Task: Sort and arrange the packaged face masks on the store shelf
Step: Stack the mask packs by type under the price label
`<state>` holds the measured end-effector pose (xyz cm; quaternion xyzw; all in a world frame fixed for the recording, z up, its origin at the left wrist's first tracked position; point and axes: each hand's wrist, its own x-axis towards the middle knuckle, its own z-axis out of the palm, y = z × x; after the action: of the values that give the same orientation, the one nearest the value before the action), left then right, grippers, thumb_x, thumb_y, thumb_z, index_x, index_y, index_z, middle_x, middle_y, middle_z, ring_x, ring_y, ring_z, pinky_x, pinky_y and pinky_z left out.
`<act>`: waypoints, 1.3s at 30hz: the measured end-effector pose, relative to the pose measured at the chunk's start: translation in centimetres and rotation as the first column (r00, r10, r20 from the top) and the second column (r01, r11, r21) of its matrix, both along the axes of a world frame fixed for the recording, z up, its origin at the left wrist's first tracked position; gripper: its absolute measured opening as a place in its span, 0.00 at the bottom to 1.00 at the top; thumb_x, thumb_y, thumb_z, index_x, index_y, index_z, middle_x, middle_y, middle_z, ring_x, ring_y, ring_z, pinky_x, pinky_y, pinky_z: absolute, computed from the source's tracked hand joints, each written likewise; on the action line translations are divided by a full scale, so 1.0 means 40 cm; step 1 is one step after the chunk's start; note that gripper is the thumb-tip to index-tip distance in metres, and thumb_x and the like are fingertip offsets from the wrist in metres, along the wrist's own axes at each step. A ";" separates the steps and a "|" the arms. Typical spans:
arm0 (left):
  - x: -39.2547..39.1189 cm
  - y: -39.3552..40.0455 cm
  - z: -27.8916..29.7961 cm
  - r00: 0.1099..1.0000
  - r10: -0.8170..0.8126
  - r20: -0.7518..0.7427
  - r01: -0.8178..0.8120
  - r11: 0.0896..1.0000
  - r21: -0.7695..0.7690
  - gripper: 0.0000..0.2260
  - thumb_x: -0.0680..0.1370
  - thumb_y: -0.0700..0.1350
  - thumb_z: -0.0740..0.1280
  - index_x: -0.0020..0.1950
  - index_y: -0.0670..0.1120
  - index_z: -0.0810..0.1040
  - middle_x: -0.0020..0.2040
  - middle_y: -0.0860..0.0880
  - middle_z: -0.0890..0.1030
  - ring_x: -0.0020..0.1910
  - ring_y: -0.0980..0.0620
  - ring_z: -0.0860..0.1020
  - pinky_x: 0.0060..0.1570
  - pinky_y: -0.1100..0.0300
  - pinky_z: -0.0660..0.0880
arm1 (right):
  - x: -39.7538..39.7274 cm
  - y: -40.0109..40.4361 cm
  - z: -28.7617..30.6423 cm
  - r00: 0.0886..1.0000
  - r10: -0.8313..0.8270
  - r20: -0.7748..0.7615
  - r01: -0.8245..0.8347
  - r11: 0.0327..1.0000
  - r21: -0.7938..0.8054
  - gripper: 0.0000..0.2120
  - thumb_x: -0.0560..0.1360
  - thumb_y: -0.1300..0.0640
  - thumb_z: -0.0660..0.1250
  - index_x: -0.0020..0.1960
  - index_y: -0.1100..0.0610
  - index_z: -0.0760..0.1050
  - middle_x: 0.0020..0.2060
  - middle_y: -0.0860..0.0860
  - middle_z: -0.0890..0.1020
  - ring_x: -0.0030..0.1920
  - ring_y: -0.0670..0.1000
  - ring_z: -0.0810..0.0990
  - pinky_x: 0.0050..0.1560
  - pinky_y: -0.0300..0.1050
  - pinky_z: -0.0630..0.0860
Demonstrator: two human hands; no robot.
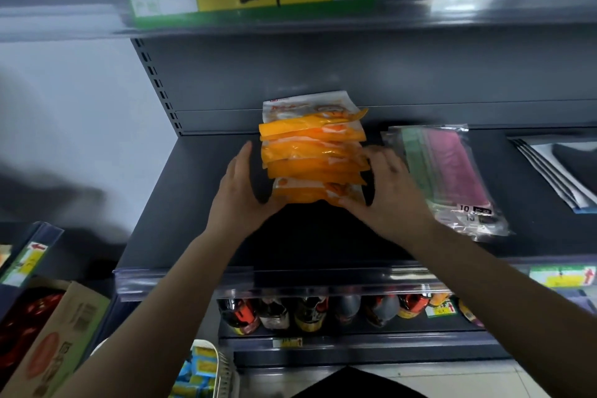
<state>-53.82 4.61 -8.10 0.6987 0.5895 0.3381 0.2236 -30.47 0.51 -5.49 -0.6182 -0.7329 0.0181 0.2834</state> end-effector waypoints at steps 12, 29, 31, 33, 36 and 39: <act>0.045 0.066 0.056 0.990 -0.071 -0.118 0.088 0.986 0.145 0.50 0.66 0.56 0.76 0.77 0.51 0.48 0.77 0.47 0.54 0.75 0.42 0.56 0.64 0.36 0.66 | -0.038 0.065 -0.111 0.792 0.220 0.570 -0.471 0.814 0.340 0.09 0.68 0.59 0.70 0.48 0.53 0.79 0.50 0.51 0.82 0.51 0.55 0.79 0.53 0.50 0.75; 0.055 0.093 0.094 0.990 -0.114 -0.087 0.122 0.987 0.100 0.47 0.69 0.54 0.74 0.77 0.53 0.46 0.75 0.46 0.59 0.71 0.42 0.64 0.61 0.40 0.70 | -0.088 0.142 -0.066 0.839 0.252 0.482 -0.345 0.932 0.113 0.13 0.51 0.63 0.81 0.26 0.51 0.80 0.25 0.46 0.79 0.25 0.50 0.79 0.22 0.34 0.69; 0.052 0.093 0.094 0.988 -0.138 -0.074 0.144 0.986 0.088 0.48 0.68 0.55 0.75 0.77 0.53 0.46 0.75 0.47 0.58 0.71 0.42 0.63 0.62 0.40 0.70 | -0.083 0.135 -0.070 0.847 0.226 0.482 -0.336 0.930 0.153 0.11 0.53 0.61 0.80 0.27 0.50 0.80 0.25 0.45 0.79 0.25 0.50 0.79 0.23 0.33 0.67; 0.045 0.094 0.090 0.985 -0.169 -0.032 0.170 0.983 0.062 0.51 0.65 0.57 0.76 0.77 0.56 0.44 0.75 0.48 0.58 0.72 0.44 0.62 0.63 0.39 0.69 | -0.063 0.115 -0.073 0.876 0.184 0.445 -0.330 0.903 0.276 0.04 0.61 0.57 0.75 0.31 0.50 0.81 0.28 0.45 0.80 0.26 0.50 0.79 0.23 0.34 0.66; 0.035 0.093 0.076 0.971 -0.205 0.121 0.201 0.979 0.043 0.56 0.60 0.65 0.76 0.76 0.59 0.43 0.75 0.51 0.58 0.73 0.49 0.60 0.66 0.42 0.67 | -0.018 0.074 -0.050 0.938 0.138 0.318 -0.289 0.818 0.497 0.05 0.69 0.53 0.71 0.39 0.53 0.83 0.33 0.48 0.82 0.29 0.50 0.79 0.29 0.39 0.71; 0.030 0.088 0.048 0.916 -0.210 0.343 0.219 0.976 0.014 0.54 0.61 0.65 0.76 0.75 0.61 0.43 0.74 0.51 0.61 0.73 0.51 0.63 0.67 0.43 0.68 | 0.014 0.062 -0.003 0.998 0.017 0.062 -0.048 0.831 0.555 0.16 0.68 0.46 0.70 0.46 0.58 0.80 0.39 0.54 0.80 0.38 0.53 0.79 0.37 0.41 0.74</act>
<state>-52.64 8.14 -6.16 0.6868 0.4657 0.4205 0.3670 -29.91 3.00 -5.61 -0.4969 -0.7244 -0.2075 0.4304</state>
